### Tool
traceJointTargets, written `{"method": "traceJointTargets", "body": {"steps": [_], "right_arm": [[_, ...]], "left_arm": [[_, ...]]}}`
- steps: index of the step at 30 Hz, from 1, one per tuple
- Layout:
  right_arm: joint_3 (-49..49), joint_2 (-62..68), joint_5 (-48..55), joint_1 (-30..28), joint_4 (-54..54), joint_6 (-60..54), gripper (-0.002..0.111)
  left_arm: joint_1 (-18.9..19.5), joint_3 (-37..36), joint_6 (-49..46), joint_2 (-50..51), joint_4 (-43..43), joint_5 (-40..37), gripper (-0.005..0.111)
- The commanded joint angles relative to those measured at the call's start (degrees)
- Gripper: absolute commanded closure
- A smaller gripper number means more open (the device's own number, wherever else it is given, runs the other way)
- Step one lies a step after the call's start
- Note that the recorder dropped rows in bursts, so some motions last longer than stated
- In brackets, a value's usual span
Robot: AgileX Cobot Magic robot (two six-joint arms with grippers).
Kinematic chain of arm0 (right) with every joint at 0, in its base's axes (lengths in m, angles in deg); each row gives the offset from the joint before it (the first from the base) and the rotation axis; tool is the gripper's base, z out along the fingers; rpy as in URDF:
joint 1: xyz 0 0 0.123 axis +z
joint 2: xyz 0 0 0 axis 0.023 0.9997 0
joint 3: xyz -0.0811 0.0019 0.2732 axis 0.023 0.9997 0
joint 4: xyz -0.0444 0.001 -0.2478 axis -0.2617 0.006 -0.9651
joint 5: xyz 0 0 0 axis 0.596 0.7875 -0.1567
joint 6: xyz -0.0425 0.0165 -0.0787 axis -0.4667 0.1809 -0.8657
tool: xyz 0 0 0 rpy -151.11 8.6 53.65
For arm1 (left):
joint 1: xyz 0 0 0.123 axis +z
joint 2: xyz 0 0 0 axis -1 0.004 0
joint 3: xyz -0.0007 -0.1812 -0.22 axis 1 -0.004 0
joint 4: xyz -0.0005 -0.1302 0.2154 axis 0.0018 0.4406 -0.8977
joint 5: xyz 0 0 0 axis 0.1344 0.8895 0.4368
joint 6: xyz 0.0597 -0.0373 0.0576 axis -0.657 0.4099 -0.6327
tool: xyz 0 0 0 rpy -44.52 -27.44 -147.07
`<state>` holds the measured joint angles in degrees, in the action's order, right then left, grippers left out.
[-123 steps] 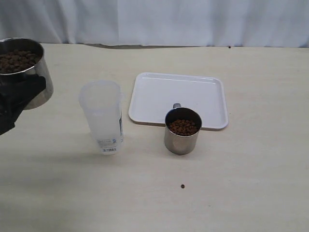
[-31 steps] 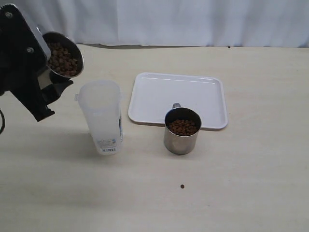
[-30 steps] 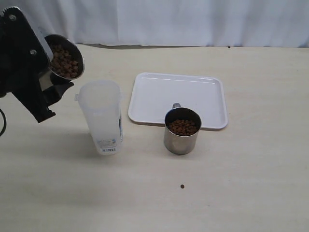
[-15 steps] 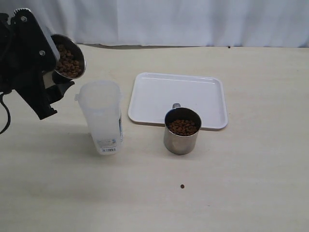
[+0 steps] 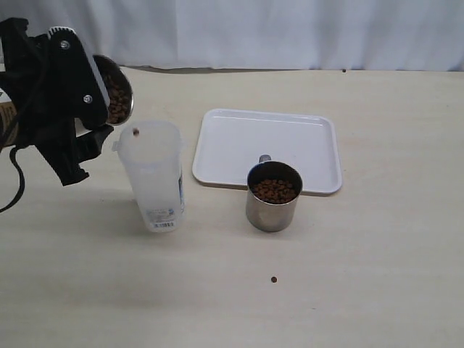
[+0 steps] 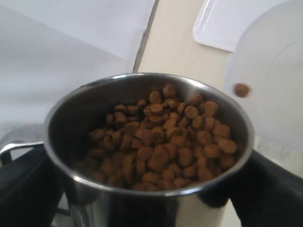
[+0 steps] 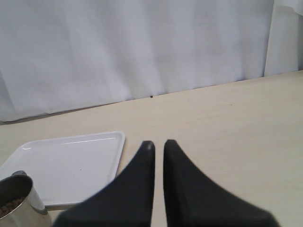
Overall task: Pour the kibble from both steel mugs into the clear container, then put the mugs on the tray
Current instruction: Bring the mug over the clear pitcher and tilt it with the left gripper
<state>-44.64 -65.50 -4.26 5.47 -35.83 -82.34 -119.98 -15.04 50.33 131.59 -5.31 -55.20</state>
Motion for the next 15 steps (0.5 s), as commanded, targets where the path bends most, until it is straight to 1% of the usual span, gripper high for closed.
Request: {"method": "traceJointTargets", "body": {"steps": [1, 8, 15], "right_arm": [[0.15, -0.17, -0.14, 0.19, 0.11, -0.11, 0.103], [0.15, -0.17, -0.14, 0.19, 0.11, -0.11, 0.103], [0.15, -0.17, -0.14, 0.19, 0.11, -0.11, 0.103]], "left_arm": [[-0.46, 0.75, -1.16, -0.32, 0.19, 0.67, 0.107], [-0.46, 0.75, -1.79, -0.32, 0.06, 3.20, 0.107], [-0.46, 0.92, -3.04, -0.32, 0.06, 2.45, 0.107]]}}
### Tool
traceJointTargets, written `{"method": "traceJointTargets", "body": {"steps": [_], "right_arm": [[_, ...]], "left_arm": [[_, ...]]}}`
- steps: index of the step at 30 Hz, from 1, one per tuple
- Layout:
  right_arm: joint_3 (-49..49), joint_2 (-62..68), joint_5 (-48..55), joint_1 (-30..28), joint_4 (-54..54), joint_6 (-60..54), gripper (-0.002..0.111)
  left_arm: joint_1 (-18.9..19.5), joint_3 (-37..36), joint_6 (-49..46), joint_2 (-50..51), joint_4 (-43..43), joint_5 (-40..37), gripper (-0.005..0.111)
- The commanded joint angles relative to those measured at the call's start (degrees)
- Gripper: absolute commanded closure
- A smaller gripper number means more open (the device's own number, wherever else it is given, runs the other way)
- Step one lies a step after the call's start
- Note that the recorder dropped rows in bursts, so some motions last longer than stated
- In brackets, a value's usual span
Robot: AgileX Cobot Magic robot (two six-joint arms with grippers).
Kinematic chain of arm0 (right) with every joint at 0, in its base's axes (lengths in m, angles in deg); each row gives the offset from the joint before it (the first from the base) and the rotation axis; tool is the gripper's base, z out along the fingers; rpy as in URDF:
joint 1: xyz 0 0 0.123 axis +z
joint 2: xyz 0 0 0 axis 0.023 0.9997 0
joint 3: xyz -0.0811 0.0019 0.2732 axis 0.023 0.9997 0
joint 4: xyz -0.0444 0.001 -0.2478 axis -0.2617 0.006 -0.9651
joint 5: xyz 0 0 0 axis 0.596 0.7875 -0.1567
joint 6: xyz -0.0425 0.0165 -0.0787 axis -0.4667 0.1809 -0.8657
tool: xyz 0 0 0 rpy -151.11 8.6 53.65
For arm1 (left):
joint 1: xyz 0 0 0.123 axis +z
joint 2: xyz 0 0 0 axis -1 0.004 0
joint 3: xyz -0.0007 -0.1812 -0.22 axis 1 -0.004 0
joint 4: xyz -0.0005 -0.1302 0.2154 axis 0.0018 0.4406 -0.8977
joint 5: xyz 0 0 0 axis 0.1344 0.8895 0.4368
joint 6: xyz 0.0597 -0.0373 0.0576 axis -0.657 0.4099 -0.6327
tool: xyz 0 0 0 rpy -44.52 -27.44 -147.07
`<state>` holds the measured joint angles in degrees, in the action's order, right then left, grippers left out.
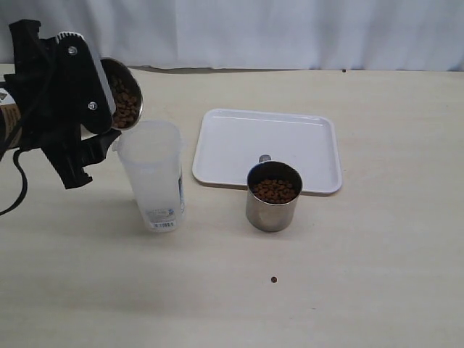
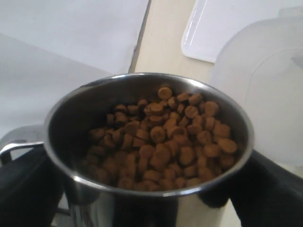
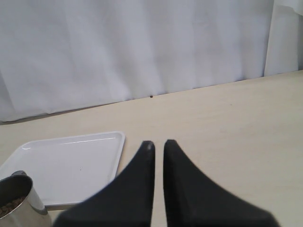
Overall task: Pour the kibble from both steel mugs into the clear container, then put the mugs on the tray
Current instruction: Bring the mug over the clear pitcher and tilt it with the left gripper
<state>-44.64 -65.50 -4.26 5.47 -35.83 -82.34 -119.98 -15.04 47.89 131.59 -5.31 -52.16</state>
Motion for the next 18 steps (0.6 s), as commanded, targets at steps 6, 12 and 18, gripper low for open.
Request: {"method": "traceJointTargets", "body": {"steps": [6, 12, 18], "right_arm": [[0.15, -0.17, -0.14, 0.19, 0.11, -0.11, 0.103], [0.15, -0.17, -0.14, 0.19, 0.11, -0.11, 0.103], [0.15, -0.17, -0.14, 0.19, 0.11, -0.11, 0.103]], "left_arm": [[-0.46, 1.73, -1.17, -0.32, -0.05, -0.91, 0.107], [-0.46, 1.73, -2.84, -0.32, 0.06, -1.30, 0.107], [-0.46, 1.73, -3.60, -0.32, -0.21, -1.12, 0.107]]}}
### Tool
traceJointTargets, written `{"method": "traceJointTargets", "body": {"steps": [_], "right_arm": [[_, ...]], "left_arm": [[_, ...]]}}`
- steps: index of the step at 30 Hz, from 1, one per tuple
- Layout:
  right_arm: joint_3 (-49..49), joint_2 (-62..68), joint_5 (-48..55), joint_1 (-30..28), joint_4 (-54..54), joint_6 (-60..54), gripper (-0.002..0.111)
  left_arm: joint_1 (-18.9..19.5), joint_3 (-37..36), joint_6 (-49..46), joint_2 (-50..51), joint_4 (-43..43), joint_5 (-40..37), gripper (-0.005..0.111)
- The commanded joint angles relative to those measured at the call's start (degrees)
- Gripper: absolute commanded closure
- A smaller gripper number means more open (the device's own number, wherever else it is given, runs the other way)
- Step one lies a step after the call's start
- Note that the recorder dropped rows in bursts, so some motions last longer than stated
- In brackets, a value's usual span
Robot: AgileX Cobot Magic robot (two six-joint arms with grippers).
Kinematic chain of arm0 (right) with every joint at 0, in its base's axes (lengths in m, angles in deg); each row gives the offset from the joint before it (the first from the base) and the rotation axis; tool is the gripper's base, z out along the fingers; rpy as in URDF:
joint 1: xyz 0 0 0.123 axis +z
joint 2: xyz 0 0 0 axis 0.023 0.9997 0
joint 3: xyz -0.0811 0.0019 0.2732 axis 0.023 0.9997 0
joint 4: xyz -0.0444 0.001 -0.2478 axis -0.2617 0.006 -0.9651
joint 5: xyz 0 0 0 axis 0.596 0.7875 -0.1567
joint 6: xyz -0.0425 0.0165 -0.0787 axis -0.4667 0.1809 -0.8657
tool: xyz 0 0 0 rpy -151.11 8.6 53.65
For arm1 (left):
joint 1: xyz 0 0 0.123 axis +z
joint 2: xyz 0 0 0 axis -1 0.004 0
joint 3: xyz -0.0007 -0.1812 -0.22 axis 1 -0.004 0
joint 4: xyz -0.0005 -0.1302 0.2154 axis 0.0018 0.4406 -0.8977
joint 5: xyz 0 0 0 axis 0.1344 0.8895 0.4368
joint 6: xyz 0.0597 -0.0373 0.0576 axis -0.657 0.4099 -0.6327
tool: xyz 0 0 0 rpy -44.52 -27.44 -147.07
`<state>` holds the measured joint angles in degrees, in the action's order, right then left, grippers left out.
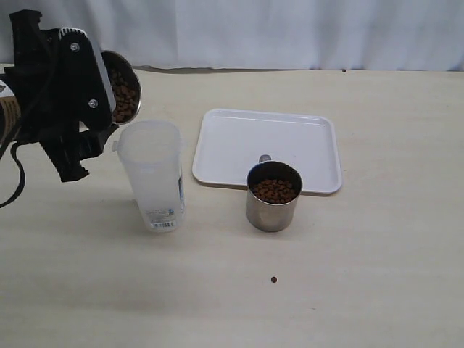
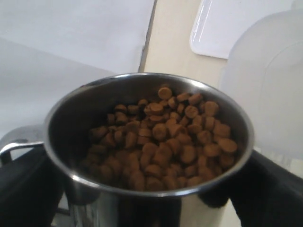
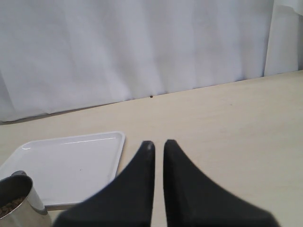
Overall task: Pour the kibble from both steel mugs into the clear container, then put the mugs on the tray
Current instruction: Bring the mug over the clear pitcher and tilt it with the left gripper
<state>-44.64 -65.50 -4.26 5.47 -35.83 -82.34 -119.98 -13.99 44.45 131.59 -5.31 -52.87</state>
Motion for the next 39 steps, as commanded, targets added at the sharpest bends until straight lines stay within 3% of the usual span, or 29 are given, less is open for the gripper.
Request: {"method": "traceJointTargets", "body": {"steps": [1, 23, 39], "right_arm": [[0.15, -0.17, -0.14, 0.19, 0.11, -0.11, 0.103], [0.15, -0.17, -0.14, 0.19, 0.11, -0.11, 0.103], [0.15, -0.17, -0.14, 0.19, 0.11, -0.11, 0.103]], "left_arm": [[-0.46, 0.68, -0.16, -0.32, -0.21, -0.28, 0.107], [-0.46, 0.80, -1.68, -0.32, -7.60, 1.93, 0.107], [-0.46, 1.56, -0.72, 0.41, -5.98, -0.63, 0.107]]}}
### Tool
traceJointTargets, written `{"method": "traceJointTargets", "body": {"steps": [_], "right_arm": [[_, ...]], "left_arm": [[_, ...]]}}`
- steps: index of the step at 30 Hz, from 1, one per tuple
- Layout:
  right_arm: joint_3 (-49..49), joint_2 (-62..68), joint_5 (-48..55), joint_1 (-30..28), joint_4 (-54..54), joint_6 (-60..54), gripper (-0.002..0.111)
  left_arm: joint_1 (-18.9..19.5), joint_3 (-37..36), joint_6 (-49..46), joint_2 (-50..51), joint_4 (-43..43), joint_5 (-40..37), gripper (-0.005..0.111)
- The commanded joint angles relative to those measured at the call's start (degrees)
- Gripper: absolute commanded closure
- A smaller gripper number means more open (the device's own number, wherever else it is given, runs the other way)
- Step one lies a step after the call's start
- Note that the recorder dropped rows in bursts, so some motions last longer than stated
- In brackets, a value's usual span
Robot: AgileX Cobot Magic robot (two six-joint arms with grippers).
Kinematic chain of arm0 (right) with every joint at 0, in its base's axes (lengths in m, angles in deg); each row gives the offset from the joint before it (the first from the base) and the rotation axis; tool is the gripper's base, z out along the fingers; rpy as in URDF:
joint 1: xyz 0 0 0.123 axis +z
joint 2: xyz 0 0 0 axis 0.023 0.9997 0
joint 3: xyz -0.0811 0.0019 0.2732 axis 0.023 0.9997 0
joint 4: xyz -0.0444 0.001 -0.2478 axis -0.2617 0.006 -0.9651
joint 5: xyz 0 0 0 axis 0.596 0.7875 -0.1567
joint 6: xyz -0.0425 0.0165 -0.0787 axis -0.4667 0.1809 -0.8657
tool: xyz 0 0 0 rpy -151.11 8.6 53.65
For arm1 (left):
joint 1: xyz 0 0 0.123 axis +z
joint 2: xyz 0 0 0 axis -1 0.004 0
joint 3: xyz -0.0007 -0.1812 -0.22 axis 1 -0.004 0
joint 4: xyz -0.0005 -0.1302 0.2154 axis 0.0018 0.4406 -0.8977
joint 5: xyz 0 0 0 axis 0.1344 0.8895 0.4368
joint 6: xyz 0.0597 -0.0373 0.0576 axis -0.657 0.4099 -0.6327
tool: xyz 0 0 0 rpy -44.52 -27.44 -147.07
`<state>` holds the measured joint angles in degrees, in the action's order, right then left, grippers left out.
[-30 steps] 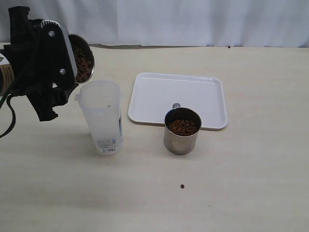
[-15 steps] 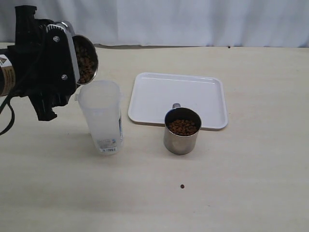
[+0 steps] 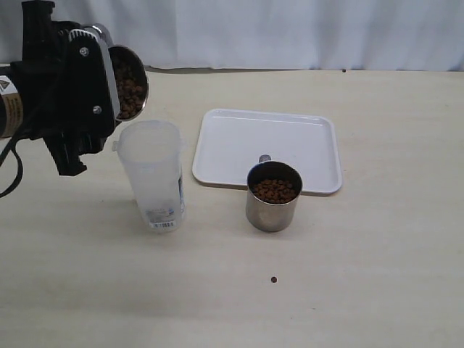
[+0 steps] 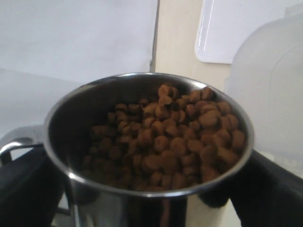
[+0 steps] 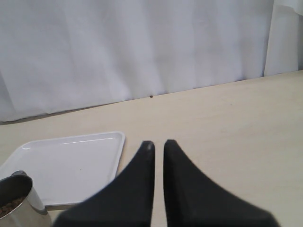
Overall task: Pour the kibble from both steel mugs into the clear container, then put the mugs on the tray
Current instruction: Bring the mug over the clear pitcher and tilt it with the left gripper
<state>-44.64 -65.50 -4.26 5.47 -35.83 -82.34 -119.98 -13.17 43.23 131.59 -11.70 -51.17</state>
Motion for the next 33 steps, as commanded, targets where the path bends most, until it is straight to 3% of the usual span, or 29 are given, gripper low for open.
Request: {"method": "traceJointTargets", "body": {"steps": [1, 17, 24, 33], "right_arm": [[0.15, -0.17, -0.14, 0.19, 0.11, -0.11, 0.103], [0.15, -0.17, -0.14, 0.19, 0.11, -0.11, 0.103], [0.15, -0.17, -0.14, 0.19, 0.11, -0.11, 0.103], [0.15, -0.17, -0.14, 0.19, 0.11, -0.11, 0.103]], "left_arm": [[-0.46, 0.74, 0.51, 0.38, 0.40, -2.35, 0.107], [-0.57, 0.74, 0.61, 0.51, 4.47, -1.41, 0.107], [-6.27, 0.74, -0.03, 0.51, 5.31, -8.45, 0.107], [-6.66, 0.74, -0.97, 0.51, 4.93, -10.90, 0.107]]}}
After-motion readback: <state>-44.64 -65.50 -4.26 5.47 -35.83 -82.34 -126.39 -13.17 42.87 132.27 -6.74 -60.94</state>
